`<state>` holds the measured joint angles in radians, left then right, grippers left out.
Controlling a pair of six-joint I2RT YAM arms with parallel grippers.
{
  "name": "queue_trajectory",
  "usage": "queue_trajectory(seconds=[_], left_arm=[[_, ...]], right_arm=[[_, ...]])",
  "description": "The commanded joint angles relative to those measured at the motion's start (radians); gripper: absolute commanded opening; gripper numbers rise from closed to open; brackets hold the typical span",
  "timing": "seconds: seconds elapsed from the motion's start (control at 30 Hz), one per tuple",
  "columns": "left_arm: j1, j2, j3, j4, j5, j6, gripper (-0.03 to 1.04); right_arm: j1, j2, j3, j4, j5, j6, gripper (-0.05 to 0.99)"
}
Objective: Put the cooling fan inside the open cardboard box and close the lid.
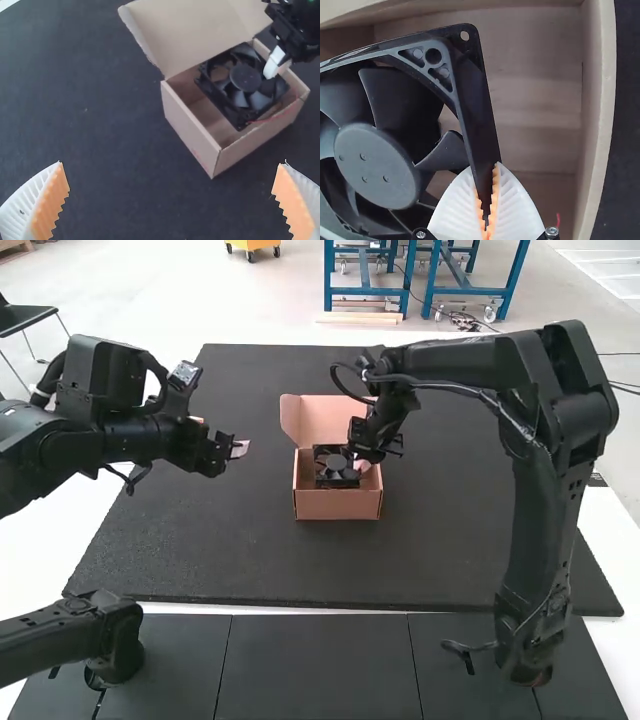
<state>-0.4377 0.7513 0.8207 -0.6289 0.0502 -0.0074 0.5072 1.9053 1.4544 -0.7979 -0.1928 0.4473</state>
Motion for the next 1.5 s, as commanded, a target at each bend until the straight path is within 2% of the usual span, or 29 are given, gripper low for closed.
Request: queue_trajectory(seconds=[0.0,0.63,0.8,0.9,1.0,1.1,1.23,1.33,1.4,1.47], left_arm=[[0.004,-0.018,0.035,0.012,0.007,0.007,0.96],[0.005,-0.035,0.04,0.006,0.007,0.003,0.96],[0.005,-0.036,0.04,0.006,0.007,0.003,0.96],[0.005,-0.036,0.037,0.011,0.007,-0.003,0.96],[0.005,-0.035,0.035,0.014,0.007,-0.013,0.96],[0.005,-0.03,0.035,0.018,0.007,-0.022,0.96],[0.005,-0.01,0.038,0.037,0.007,-0.031,0.96],[0.005,0.02,0.043,0.055,0.007,-0.031,0.96],[0.005,0.048,0.055,0.067,0.007,-0.032,0.96],[0.005,0.085,0.074,0.075,0.007,-0.037,0.96]], right_arm=[[-0.013,0.001,0.008,0.003,0.01,-0.022,-0.02],[-0.013,0.074,0.023,0.022,0.03,-0.047,-0.02],[-0.013,0.084,0.05,0.023,0.018,-0.075,0.26],[-0.012,0.084,0.07,0.019,0.018,-0.093,0.39],[-0.012,0.084,0.084,0.0,0.016,-0.105,0.41],[-0.013,0.084,0.119,-0.015,0.006,-0.133,0.51],[-0.015,0.081,0.207,-0.107,-0.04,-0.188,0.64],[-0.015,0.077,0.287,-0.207,-0.08,-0.285,0.71],[-0.015,0.066,0.334,-0.264,-0.083,-0.366,0.71],[-0.015,0.032,0.354,-0.273,-0.073,-0.43,0.71]])
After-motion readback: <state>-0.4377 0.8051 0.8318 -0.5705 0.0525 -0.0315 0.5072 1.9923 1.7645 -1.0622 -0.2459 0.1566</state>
